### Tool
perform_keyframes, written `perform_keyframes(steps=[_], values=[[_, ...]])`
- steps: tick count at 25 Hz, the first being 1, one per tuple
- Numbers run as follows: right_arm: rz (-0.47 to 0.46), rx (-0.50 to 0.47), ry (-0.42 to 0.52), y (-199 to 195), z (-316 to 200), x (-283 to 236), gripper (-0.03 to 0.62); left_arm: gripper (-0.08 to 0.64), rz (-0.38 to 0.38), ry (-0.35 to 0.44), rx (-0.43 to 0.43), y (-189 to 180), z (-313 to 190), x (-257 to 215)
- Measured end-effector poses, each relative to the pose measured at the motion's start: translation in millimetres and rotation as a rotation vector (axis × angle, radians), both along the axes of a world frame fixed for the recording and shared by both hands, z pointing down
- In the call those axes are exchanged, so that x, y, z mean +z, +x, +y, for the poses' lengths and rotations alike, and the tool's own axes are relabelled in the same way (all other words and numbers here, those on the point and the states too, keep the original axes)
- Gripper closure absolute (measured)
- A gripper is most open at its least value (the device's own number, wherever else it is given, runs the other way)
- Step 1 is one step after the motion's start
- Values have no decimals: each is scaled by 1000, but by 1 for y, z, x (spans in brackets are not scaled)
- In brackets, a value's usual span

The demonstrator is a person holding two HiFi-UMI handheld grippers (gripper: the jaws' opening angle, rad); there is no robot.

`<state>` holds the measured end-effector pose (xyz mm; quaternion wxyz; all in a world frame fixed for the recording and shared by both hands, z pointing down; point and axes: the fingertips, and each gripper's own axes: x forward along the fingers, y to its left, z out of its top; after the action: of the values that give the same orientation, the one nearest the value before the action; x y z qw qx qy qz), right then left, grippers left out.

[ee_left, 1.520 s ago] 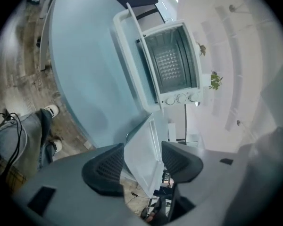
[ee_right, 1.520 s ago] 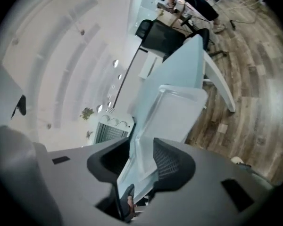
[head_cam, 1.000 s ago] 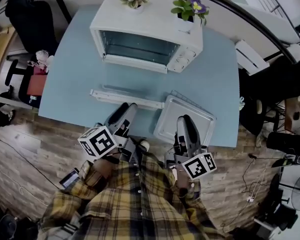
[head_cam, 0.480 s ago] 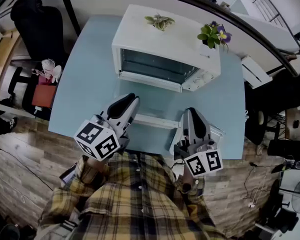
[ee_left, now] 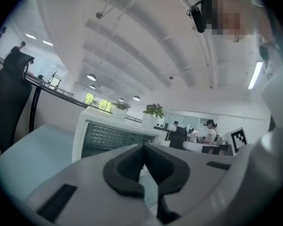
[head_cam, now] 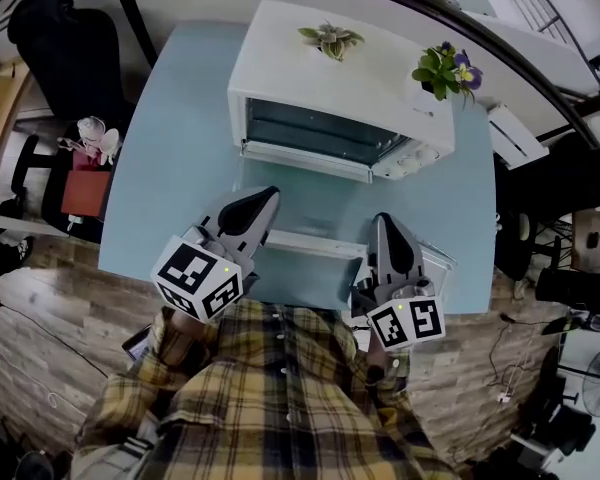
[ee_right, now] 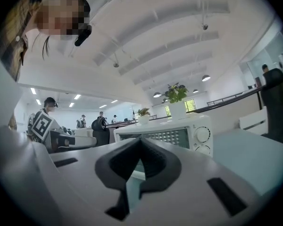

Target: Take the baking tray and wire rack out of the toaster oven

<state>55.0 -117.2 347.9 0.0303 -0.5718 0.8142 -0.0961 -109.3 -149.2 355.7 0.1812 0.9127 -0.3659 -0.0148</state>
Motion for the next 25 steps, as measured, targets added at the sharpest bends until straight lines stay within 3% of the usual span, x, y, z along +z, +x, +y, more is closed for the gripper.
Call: perform_keyframes(steps=[8, 25], values=[[18, 2, -18, 5, -6, 4, 589, 569, 9, -26, 19, 6, -1, 10], [3, 37, -18, 20, 0, 7, 589, 569, 2, -3, 15, 12, 0, 8]])
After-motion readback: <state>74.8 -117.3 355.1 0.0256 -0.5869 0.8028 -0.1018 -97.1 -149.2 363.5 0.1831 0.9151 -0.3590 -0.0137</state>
